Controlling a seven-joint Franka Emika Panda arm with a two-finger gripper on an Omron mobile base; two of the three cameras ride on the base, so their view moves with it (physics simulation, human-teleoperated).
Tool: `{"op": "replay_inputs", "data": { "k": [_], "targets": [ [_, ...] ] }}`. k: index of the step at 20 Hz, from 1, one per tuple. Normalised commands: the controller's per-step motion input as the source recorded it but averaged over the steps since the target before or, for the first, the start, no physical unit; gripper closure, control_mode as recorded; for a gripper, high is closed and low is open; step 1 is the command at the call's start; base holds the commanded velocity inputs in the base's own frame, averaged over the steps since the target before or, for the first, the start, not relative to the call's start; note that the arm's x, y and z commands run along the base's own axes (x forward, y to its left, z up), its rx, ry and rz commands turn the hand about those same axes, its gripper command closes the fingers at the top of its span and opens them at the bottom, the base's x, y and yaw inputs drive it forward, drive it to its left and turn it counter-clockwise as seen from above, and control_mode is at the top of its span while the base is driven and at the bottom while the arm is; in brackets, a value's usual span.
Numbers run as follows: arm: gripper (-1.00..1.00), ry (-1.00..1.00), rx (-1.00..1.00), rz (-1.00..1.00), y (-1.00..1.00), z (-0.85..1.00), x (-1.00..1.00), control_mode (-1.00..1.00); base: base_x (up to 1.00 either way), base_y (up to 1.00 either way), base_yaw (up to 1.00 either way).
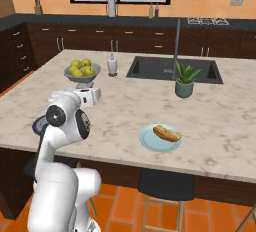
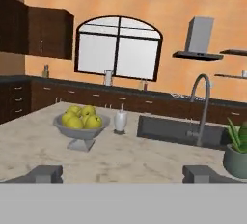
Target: Place one bun and one sausage from the bowl on each plate.
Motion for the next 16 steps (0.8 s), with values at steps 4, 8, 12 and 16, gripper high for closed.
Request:
{"op": "replay_inputs", "data": {
  "k": [4, 8, 12, 16],
  "targets": [
    [-1.0, 1.0, -0.15, -0.26, -0.36, -0.43, -0.27, -1.0, 0.0, 0.0, 0.0],
    [-1.0, 0.78, -0.2, -0.2, 0.01, -1.0, -0.6, -1.0, 0.0, 0.0, 0.0],
    [-1.0, 0.16, -0.04, -0.08, 0.0, -0.26, 0.0, -1.0, 0.0, 0.0, 0.0],
    [-1.0, 0.0, 0.01, -0.05, -0.14, -0.06, -0.06, 1.0, -0.08, -0.5, -0.13]
  ]
}}
